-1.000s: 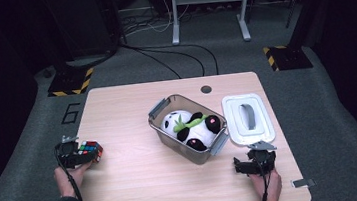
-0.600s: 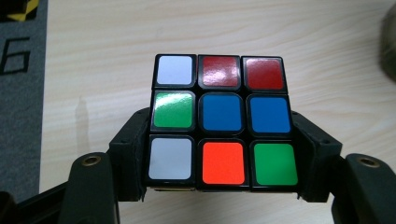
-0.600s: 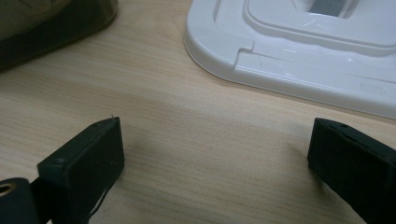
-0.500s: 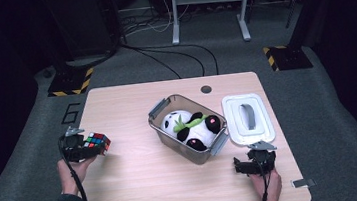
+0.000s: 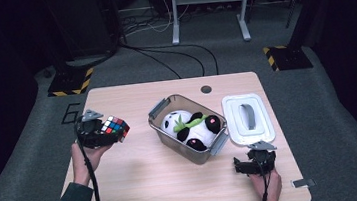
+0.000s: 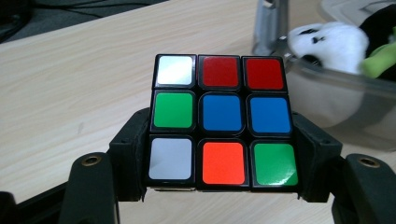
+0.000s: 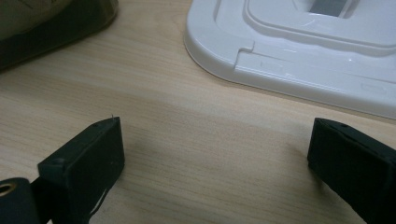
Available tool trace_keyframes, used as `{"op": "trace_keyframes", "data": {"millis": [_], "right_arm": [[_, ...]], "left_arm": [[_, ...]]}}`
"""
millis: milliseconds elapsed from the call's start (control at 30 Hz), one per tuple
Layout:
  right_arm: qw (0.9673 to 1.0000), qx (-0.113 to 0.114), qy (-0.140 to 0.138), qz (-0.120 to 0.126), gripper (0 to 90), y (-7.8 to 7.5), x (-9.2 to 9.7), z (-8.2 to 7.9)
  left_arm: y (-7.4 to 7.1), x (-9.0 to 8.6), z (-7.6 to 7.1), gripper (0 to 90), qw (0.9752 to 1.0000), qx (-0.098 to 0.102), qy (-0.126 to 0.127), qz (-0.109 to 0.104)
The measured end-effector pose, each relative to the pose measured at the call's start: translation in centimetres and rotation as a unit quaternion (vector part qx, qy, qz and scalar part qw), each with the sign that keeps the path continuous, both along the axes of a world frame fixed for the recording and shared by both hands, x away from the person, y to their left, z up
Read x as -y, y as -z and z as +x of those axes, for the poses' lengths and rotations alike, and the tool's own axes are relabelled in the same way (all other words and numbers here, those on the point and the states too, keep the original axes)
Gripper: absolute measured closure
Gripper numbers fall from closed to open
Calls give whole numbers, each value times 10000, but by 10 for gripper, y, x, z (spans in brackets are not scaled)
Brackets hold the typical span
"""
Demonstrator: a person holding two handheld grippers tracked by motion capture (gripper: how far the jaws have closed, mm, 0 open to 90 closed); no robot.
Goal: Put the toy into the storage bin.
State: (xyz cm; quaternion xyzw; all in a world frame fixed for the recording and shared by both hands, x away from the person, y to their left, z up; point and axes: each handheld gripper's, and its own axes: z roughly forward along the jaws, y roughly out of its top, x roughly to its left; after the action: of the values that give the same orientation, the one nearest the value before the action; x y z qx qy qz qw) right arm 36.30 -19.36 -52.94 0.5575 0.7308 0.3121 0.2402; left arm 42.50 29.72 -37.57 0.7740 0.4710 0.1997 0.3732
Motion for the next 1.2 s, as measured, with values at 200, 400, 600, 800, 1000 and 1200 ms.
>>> {"op": "trace_keyframes", "data": {"millis": [200,400,600,800,1000,1200], "right_arm": [[10000,1,3,1,31,0,0,0],[10000,-1,2,2,31,0,0,0],[10000,-9,21,8,32,0,0,0],[10000,-9,18,9,32,0,0,0],[10000,7,-4,7,34,0,0,0],[10000,13,7,5,34,0,0,0]], "left_arm": [[-10,21,8,342,9997,-3,250,26],[-17,37,13,342,9991,11,413,67],[-25,50,16,342,9982,4,577,178],[-28,66,18,342,9975,26,691,142],[-32,85,21,342,9963,65,846,145],[-34,110,23,342,9946,60,1024,122]]}}
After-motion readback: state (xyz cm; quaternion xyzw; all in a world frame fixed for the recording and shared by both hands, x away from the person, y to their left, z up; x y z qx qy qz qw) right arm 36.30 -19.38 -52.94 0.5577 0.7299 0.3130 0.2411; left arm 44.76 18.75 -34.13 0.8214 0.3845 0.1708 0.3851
